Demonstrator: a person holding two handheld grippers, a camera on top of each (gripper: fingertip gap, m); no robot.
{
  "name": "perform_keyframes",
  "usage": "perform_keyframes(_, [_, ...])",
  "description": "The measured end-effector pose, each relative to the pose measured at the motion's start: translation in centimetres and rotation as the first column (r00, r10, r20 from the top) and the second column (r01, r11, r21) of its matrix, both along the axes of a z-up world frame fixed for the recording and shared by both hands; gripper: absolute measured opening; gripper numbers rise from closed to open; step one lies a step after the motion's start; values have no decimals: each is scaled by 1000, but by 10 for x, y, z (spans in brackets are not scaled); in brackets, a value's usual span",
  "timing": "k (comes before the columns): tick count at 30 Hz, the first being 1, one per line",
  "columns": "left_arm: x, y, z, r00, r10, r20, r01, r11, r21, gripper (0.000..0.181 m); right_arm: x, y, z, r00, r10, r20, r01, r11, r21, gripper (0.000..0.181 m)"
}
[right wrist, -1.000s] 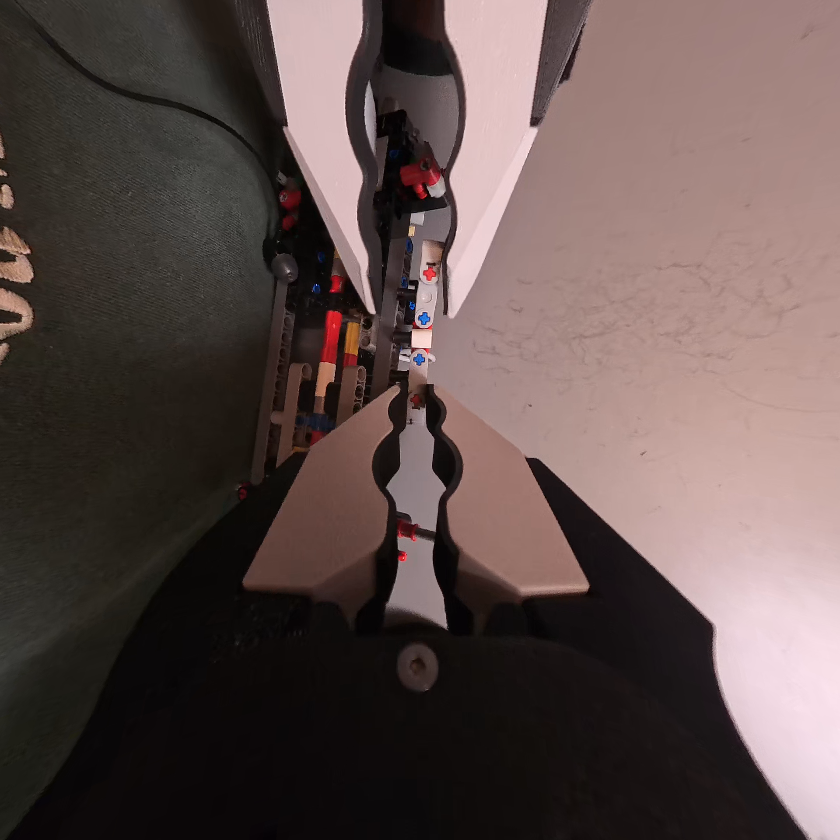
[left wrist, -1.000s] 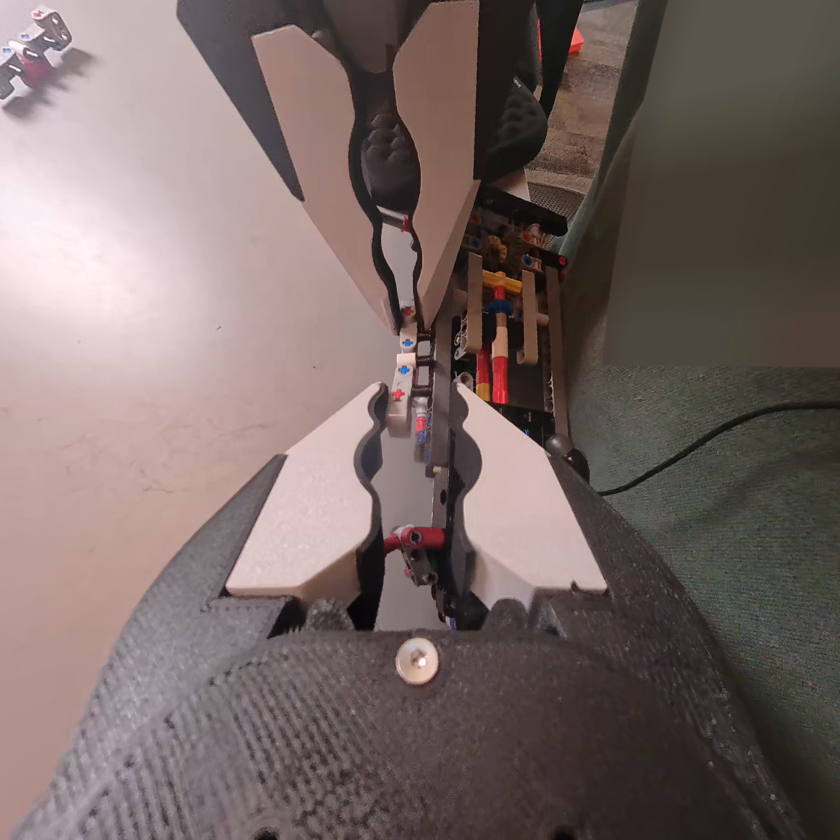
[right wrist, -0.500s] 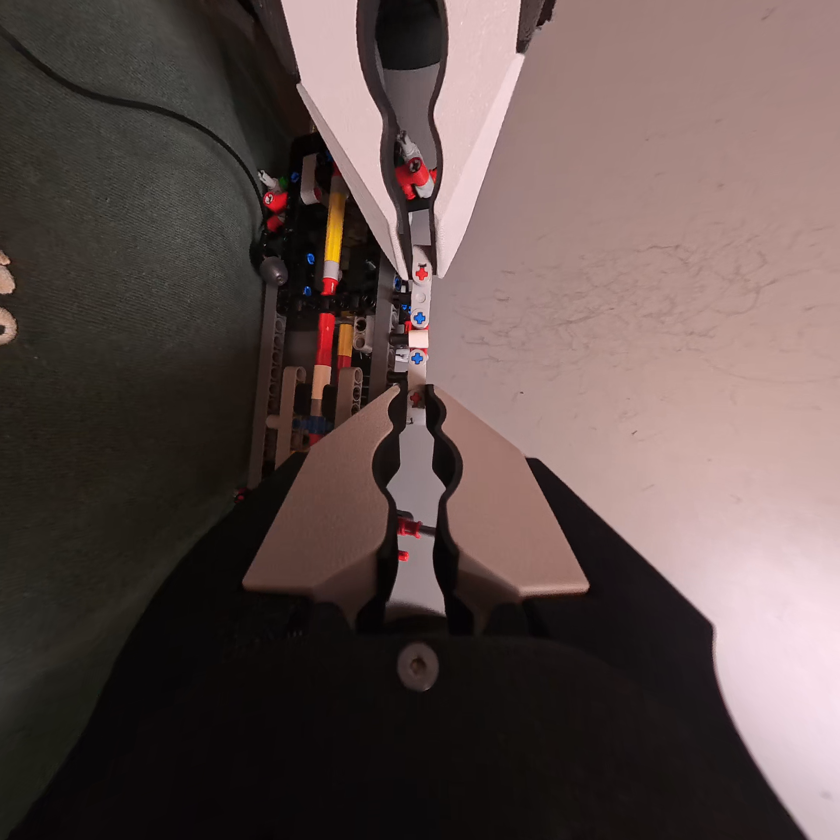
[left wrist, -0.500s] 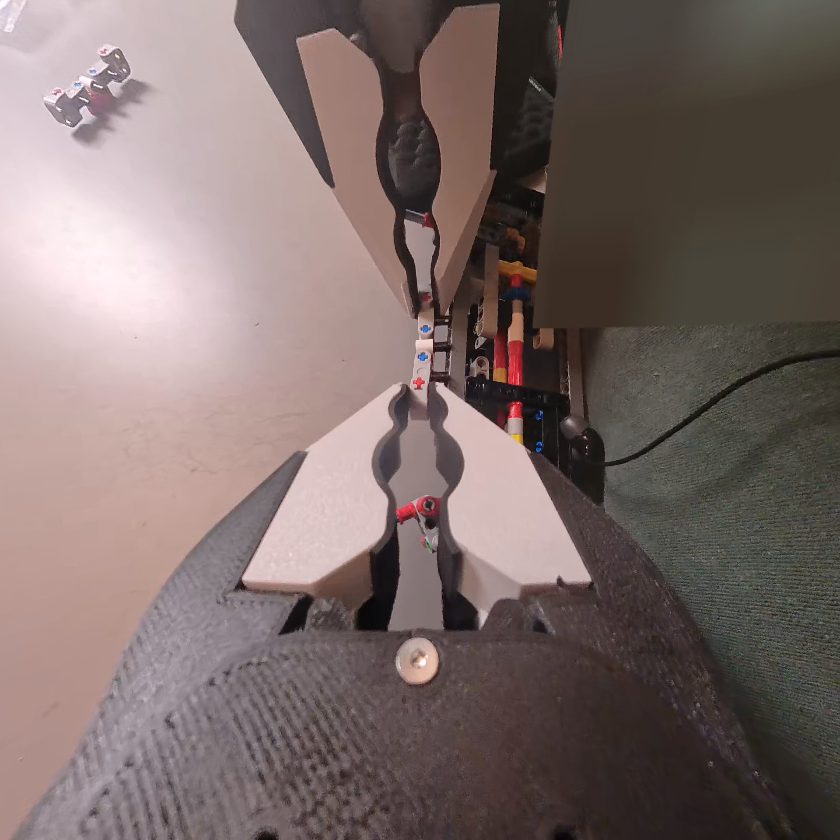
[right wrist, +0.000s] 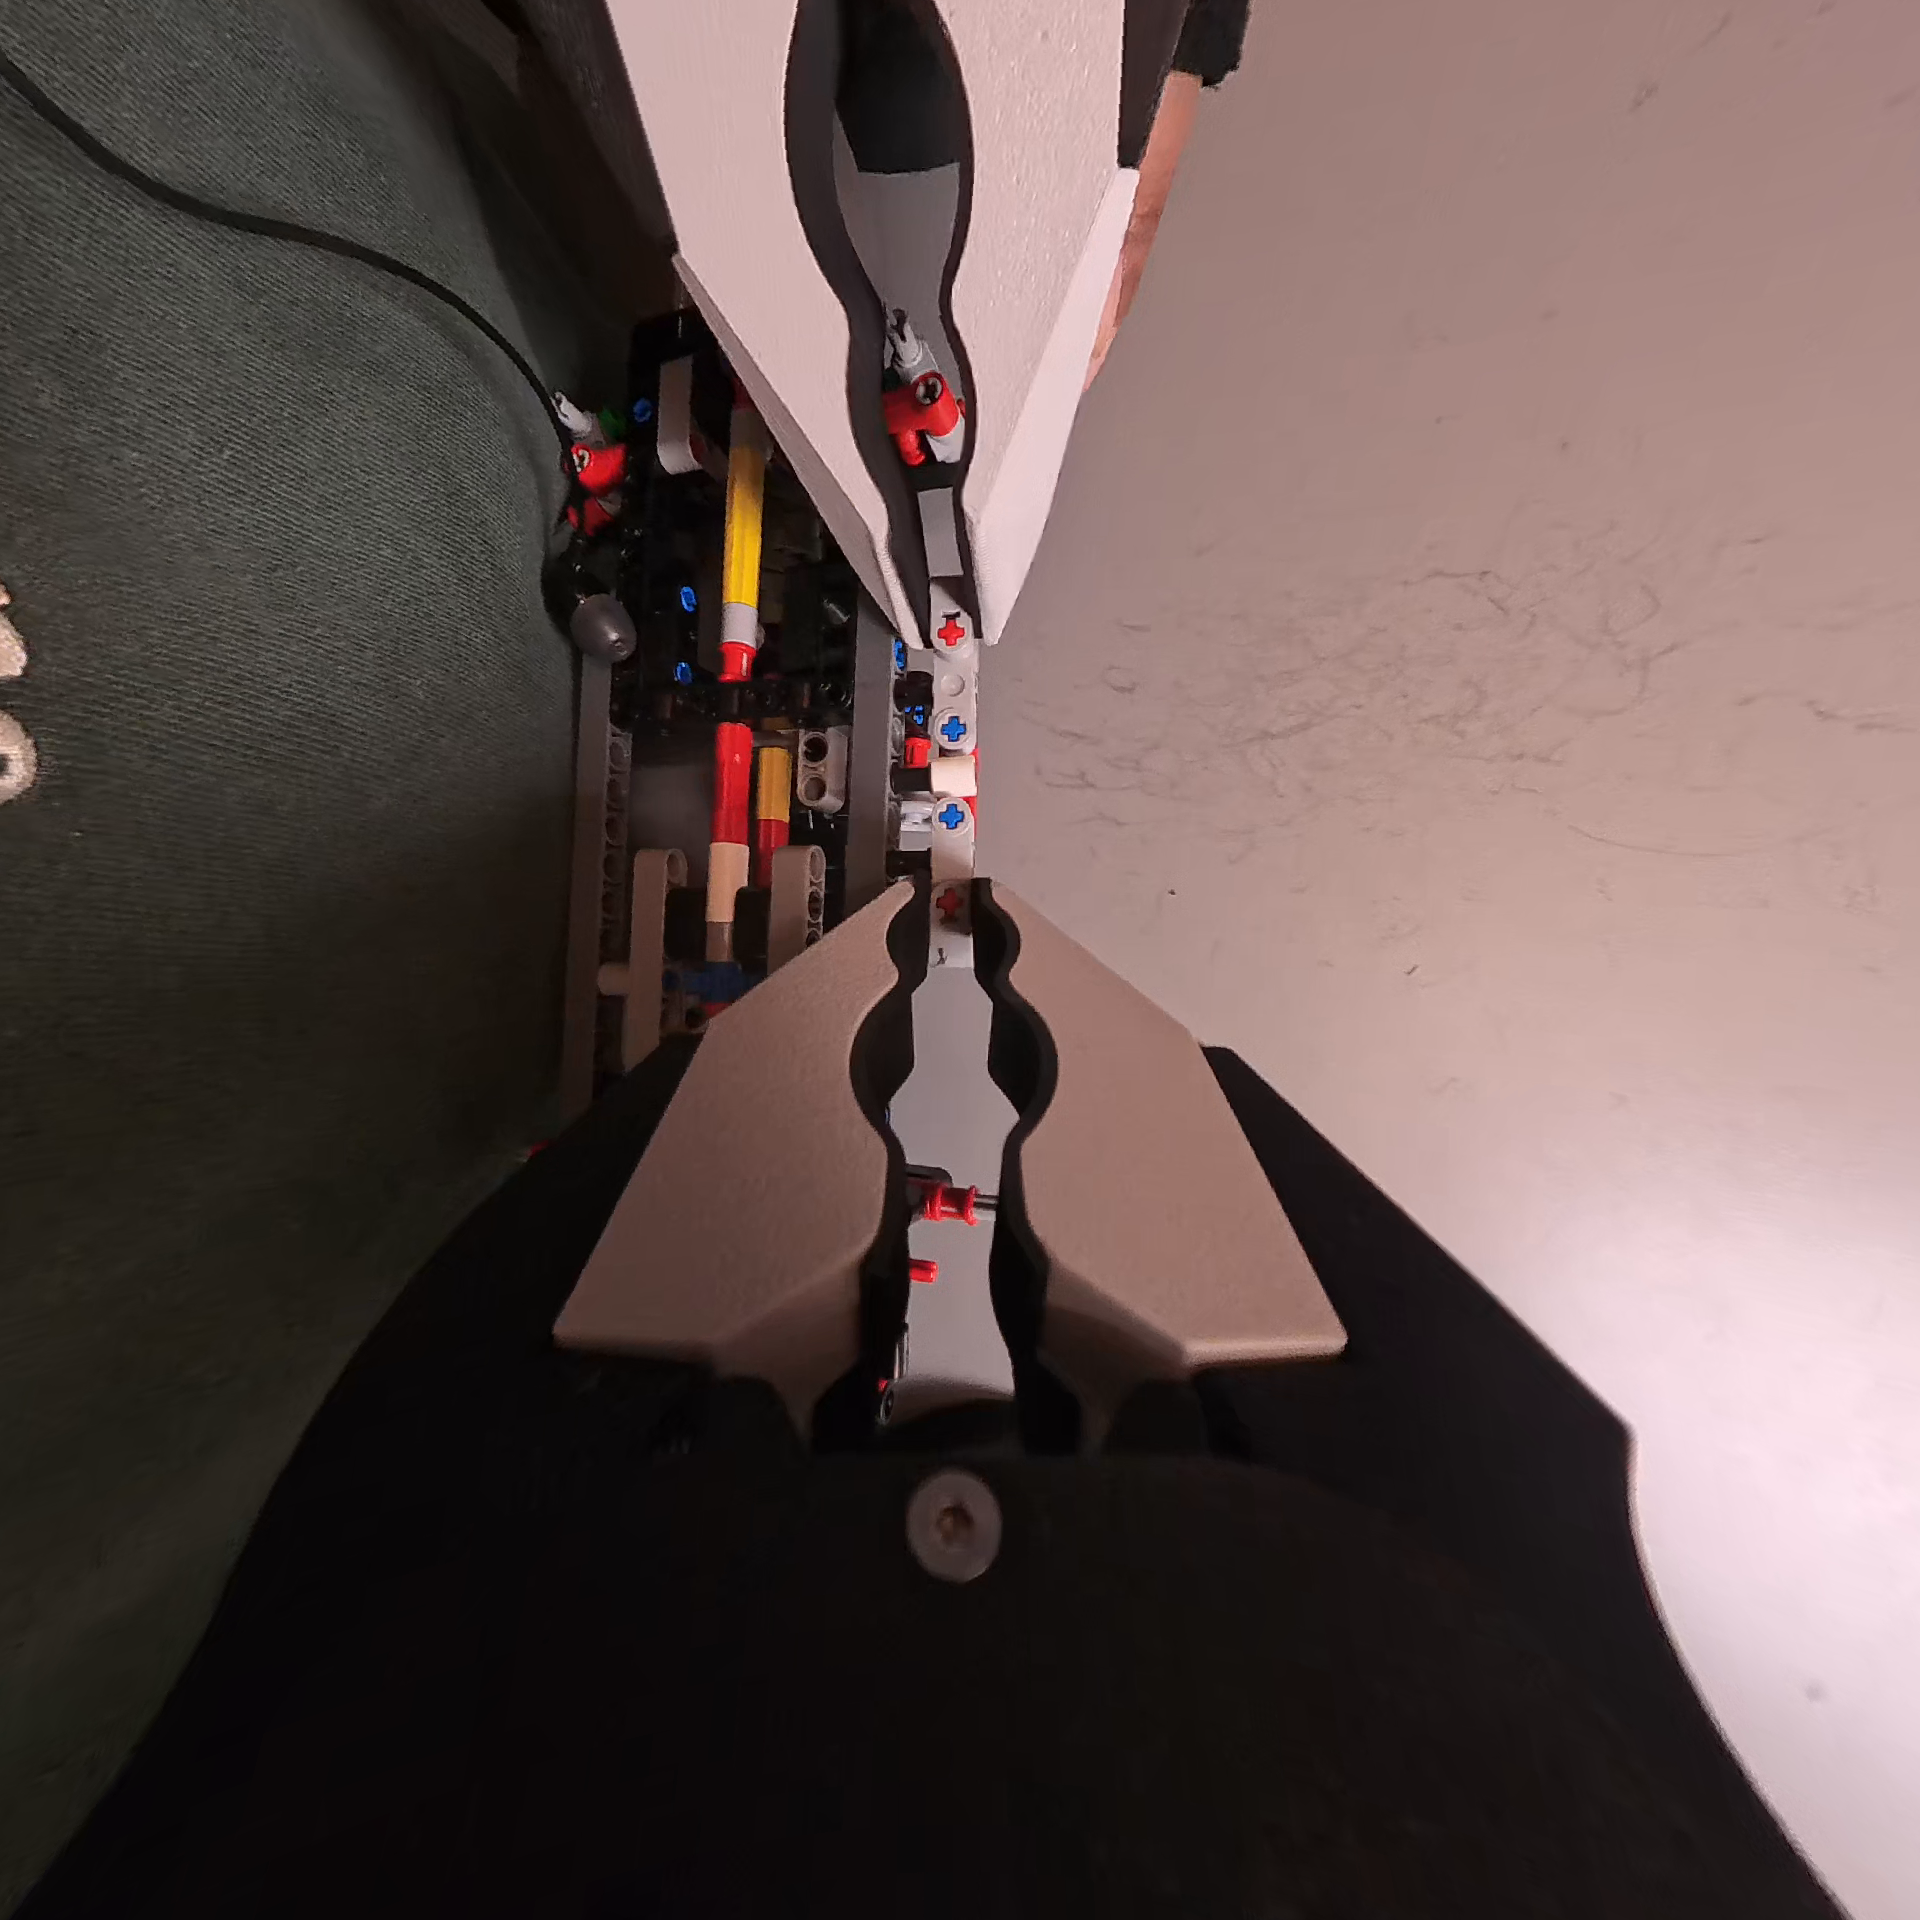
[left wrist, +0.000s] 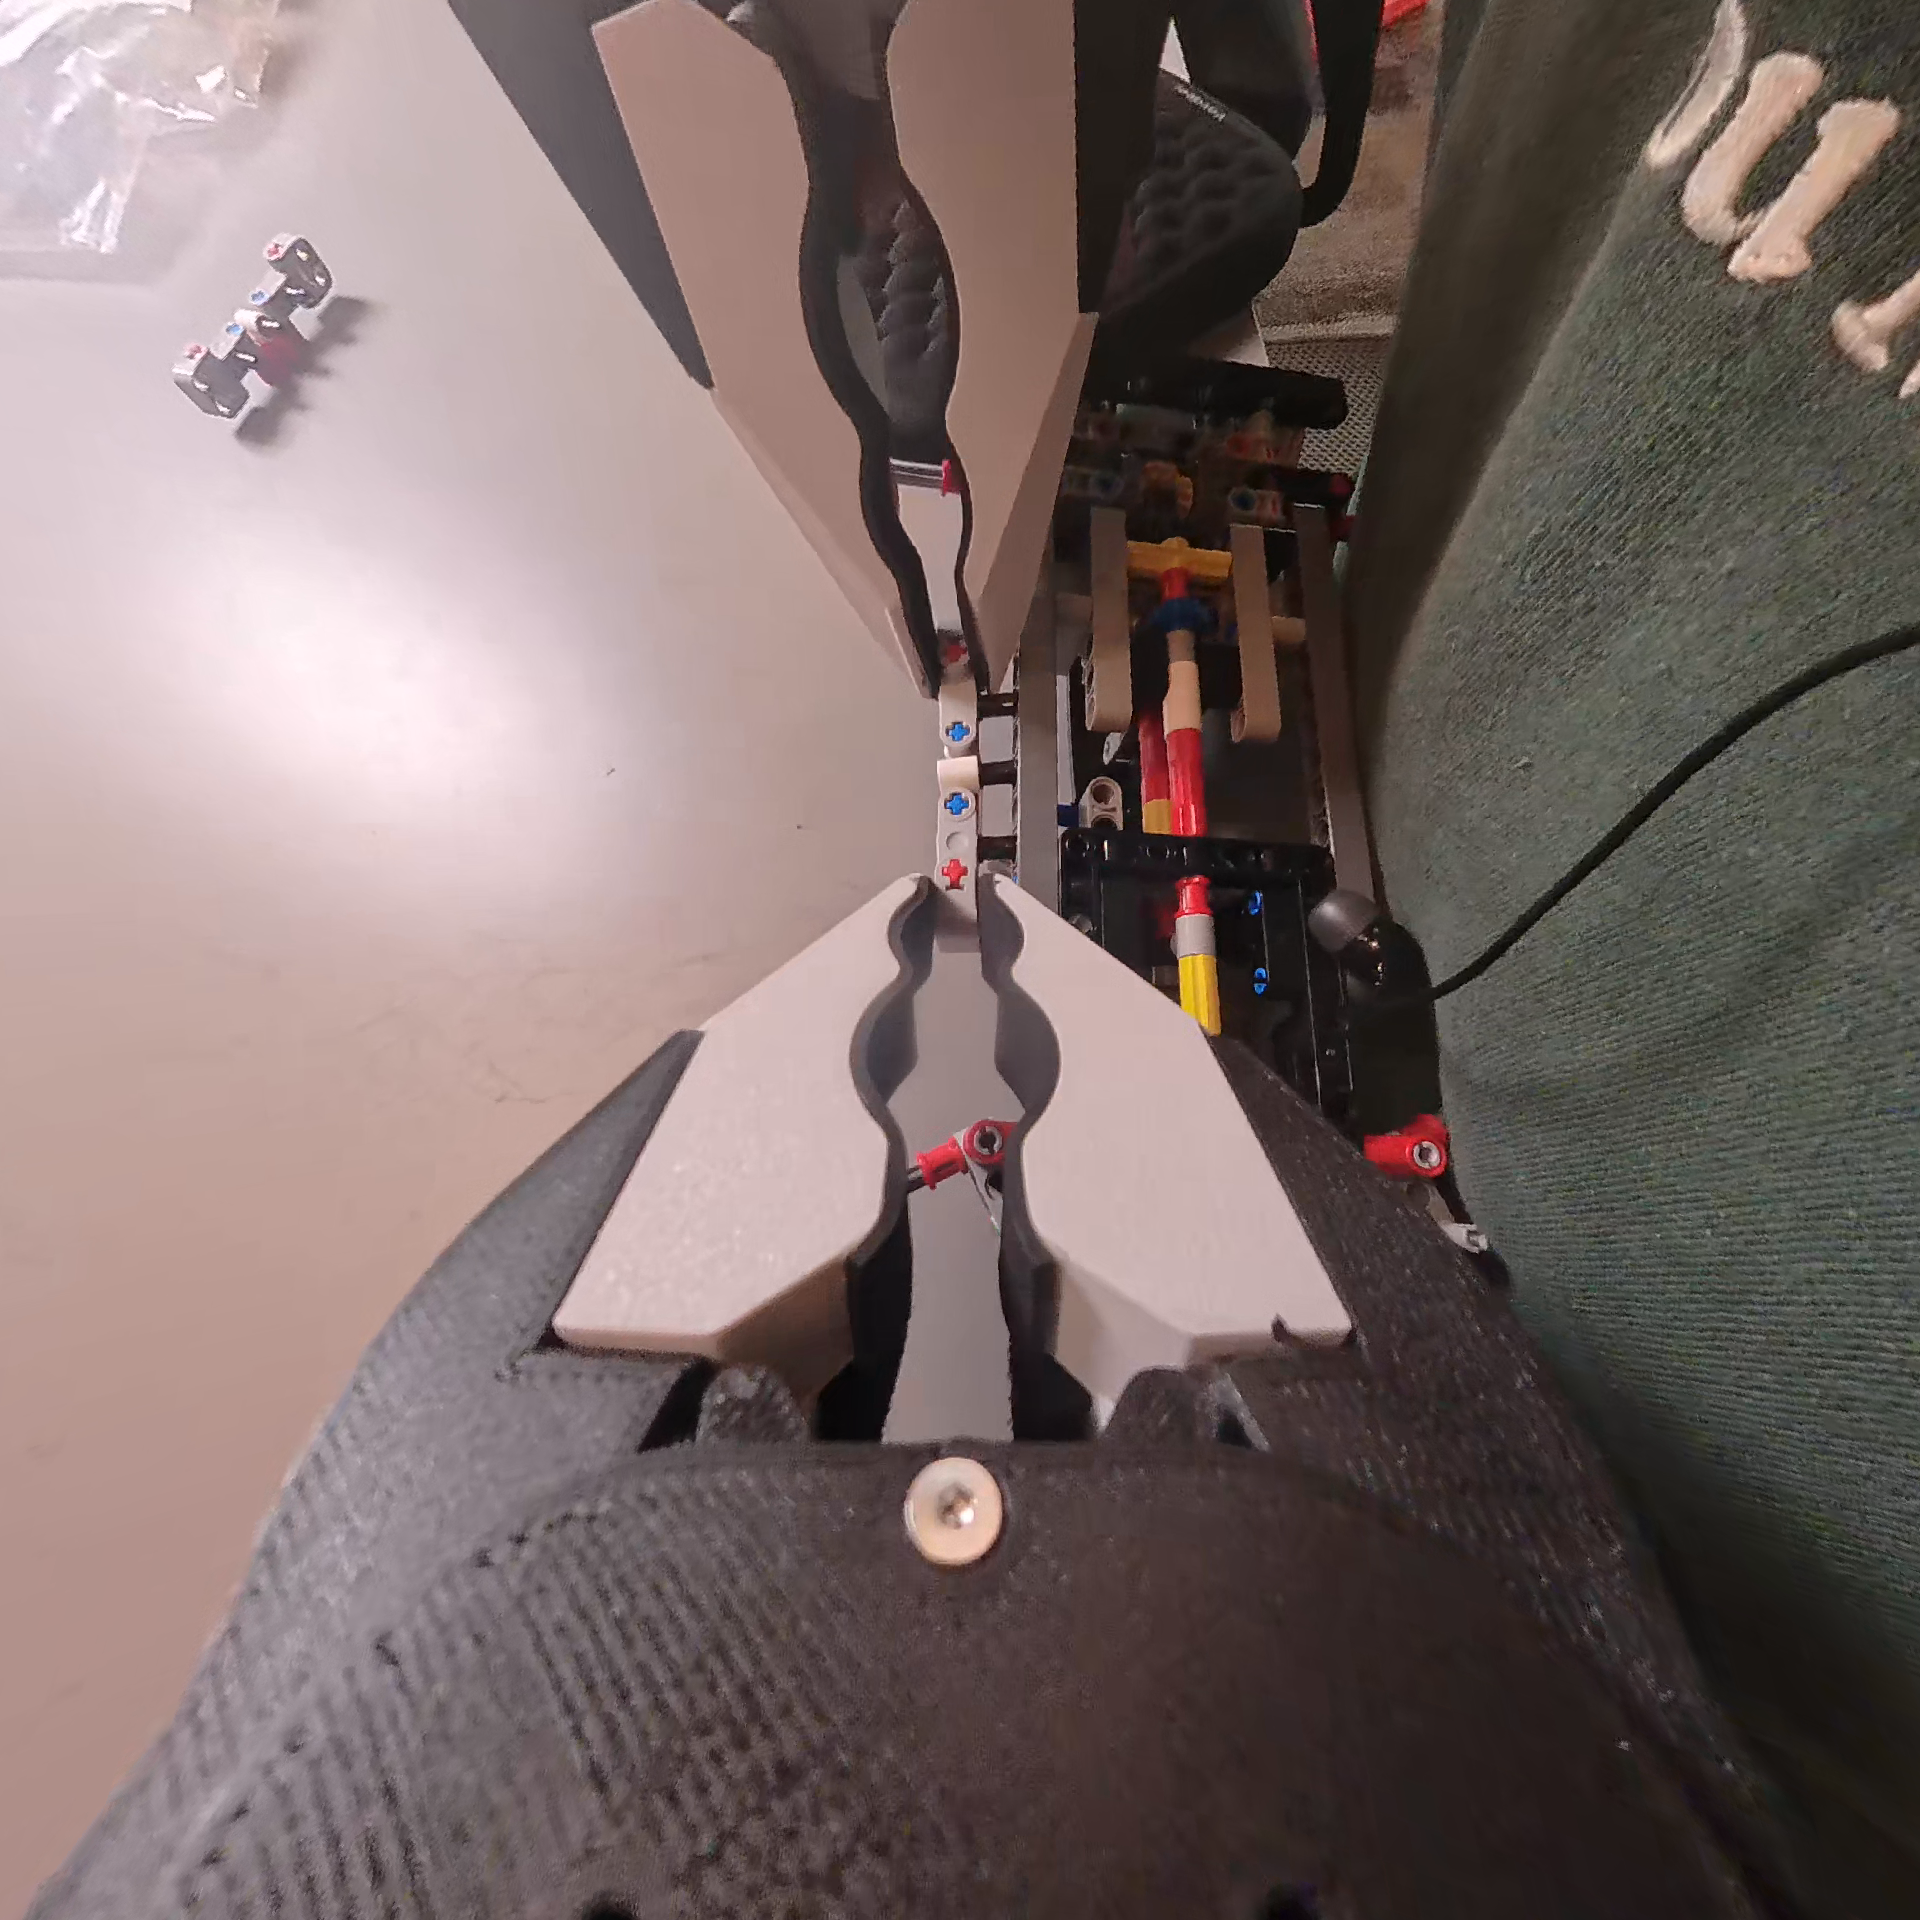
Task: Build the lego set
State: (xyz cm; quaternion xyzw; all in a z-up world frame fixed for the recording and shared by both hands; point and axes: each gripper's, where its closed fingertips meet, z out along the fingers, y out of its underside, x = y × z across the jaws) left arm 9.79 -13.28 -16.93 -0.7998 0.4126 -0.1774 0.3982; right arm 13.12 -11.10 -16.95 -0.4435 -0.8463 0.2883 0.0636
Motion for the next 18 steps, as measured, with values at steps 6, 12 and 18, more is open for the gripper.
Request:
perform_keyframes(6, [3, -4, 5, 998, -53, 12, 53, 998, 34, 7, 0, -1, 3, 998, 17, -58, -16, 1000, 18, 6])
perform_keyframes(12, [2, -5, 6, 998, -50, 47, 49, 999, 23, 7, -1, -2, 6, 990, 16, -142, -13, 1000, 21, 6])
perform_keyframes(18, [1, -2, 6, 996, -70, 48, 70, 998, 2, 6, -3, -1, 2, 978, 19, -206, -6, 998, 63, 5])
